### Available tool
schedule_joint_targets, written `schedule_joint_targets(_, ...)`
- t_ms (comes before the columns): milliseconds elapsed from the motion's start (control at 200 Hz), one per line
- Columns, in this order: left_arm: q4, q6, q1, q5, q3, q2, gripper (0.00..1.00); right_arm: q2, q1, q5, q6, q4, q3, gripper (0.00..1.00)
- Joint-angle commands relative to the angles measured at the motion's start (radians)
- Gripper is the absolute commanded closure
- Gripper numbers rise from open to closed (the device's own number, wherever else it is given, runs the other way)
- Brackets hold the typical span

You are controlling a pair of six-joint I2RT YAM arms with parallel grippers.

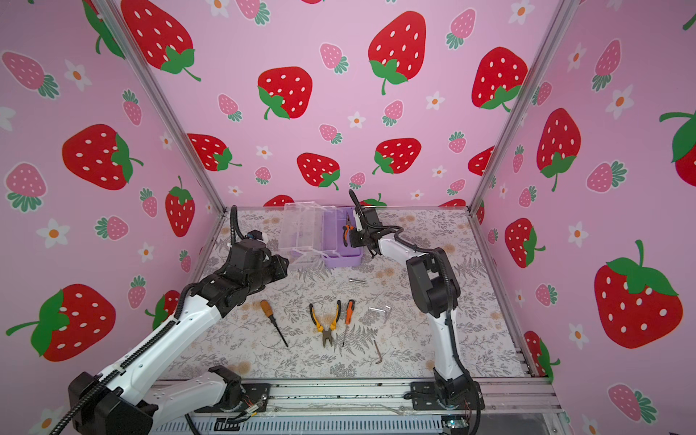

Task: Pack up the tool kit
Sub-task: 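Lower the pliers into the purple box and open the right gripper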

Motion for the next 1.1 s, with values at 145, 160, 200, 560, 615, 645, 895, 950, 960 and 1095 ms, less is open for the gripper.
schedule_joint_targets(145, 0.014, -0.029, 0.006, 0.026, 0.006, 0.022, 0.73, 0.142, 0.037, 0.088, -0.026, -0.08, 0.21, 1.0)
schedule_joint_targets(160, 0.015, -0.029, 0.006, 0.026, 0.005, 0.021, 0.73, 0.146, 0.039, 0.089, -0.028, -0.082, 0.218, 1.0)
schedule_joint_targets(200, 0.015, -0.031, 0.006, 0.022, 0.002, 0.019, 0.73, 0.158, 0.045, 0.088, -0.031, -0.085, 0.233, 1.0)
schedule_joint_targets(560, 0.013, -0.034, 0.006, 0.03, 0.009, 0.033, 0.73, 0.201, 0.055, -0.009, -0.039, -0.066, 0.251, 0.76)
schedule_joint_targets(615, 0.013, -0.032, 0.006, 0.03, 0.013, 0.038, 0.73, 0.2, 0.055, -0.018, -0.039, -0.065, 0.248, 0.7)
schedule_joint_targets(645, 0.013, -0.032, 0.006, 0.033, 0.014, 0.04, 0.73, 0.197, 0.055, -0.025, -0.039, -0.064, 0.245, 0.68)
schedule_joint_targets(895, 0.01, -0.031, 0.006, 0.052, 0.02, 0.056, 0.73, 0.171, 0.052, -0.07, -0.036, -0.052, 0.236, 0.62)
schedule_joint_targets(950, 0.003, -0.028, 0.006, 0.044, 0.017, 0.054, 0.73, 0.153, 0.05, -0.068, -0.036, -0.053, 0.228, 0.62)
schedule_joint_targets(960, 0.002, -0.028, 0.006, 0.043, 0.017, 0.053, 0.73, 0.15, 0.049, -0.069, -0.036, -0.052, 0.226, 0.62)
schedule_joint_targets(1095, -0.036, -0.012, 0.006, 0.015, 0.031, 0.044, 0.73, 0.076, 0.038, -0.086, -0.046, -0.055, 0.207, 0.62)
